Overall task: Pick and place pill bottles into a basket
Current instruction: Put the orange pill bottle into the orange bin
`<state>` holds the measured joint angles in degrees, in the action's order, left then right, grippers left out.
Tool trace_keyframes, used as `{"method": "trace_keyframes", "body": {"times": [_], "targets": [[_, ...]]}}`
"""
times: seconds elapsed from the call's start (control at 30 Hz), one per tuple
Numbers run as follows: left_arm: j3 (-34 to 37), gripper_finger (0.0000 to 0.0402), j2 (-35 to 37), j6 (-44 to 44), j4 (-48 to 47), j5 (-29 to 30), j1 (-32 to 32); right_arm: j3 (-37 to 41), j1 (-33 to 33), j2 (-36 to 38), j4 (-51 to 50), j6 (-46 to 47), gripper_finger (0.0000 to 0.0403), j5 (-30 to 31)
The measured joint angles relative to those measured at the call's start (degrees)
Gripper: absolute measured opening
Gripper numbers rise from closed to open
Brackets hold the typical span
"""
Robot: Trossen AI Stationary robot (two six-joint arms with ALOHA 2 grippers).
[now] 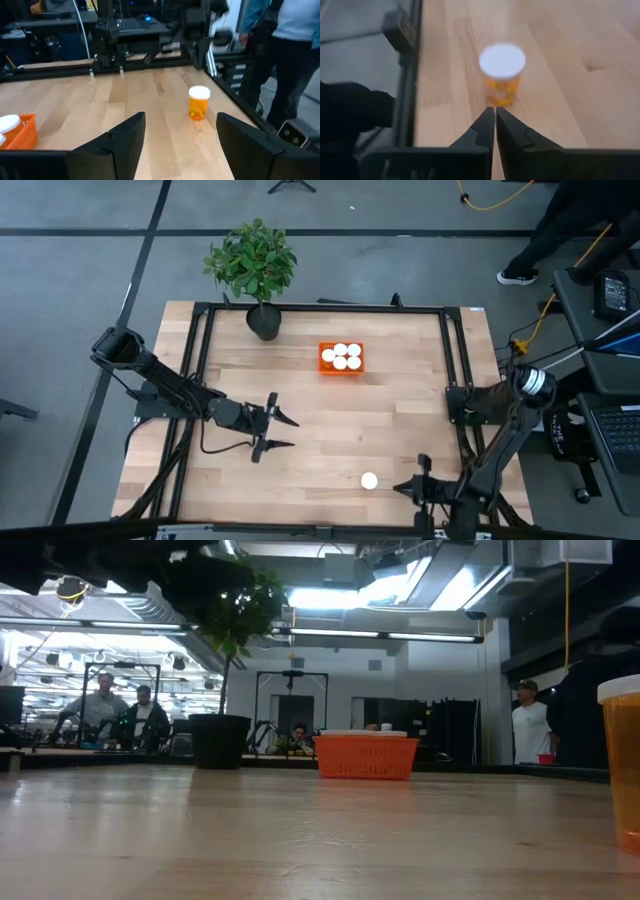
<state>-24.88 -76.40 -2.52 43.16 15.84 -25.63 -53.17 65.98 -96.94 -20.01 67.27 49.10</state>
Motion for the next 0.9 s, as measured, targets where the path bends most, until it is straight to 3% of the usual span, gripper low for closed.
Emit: {"method": "trace_keyframes", "body": {"times": [0.13, 0.37, 0.53, 0.67, 0.9], "targets": [[0.0, 0.0239, 0.0, -1.3, 0.8, 0.1, -0.2, 0.0, 0.5, -2.9, -0.3, 0.2, 0.0022, 0.2], [0.0, 0.0239, 0.0, -2.7, 0.8, 0.1, -0.2, 0.0, 2.8, -5.9, 0.8, 3.0, 0.0023, 7.6], [0.0, 0.0239, 0.0, -2.8, 0.8, 0.0, -0.2, 0.1, 2.5, -9.4, 4.0, 3.1, 0.0032, 7.8], [0.0, 0.0239, 0.0, -2.8, 0.8, 0.1, -0.2, 0.1, 2.5, -11.7, 6.1, 3.7, 0.0067, 7.8], [0.0, 0.0239, 0.0, -2.9, 0.8, 3.1, -0.2, 0.1, 2.5, -11.9, 7.0, 4.5, 0.0164, 7.8]]}}
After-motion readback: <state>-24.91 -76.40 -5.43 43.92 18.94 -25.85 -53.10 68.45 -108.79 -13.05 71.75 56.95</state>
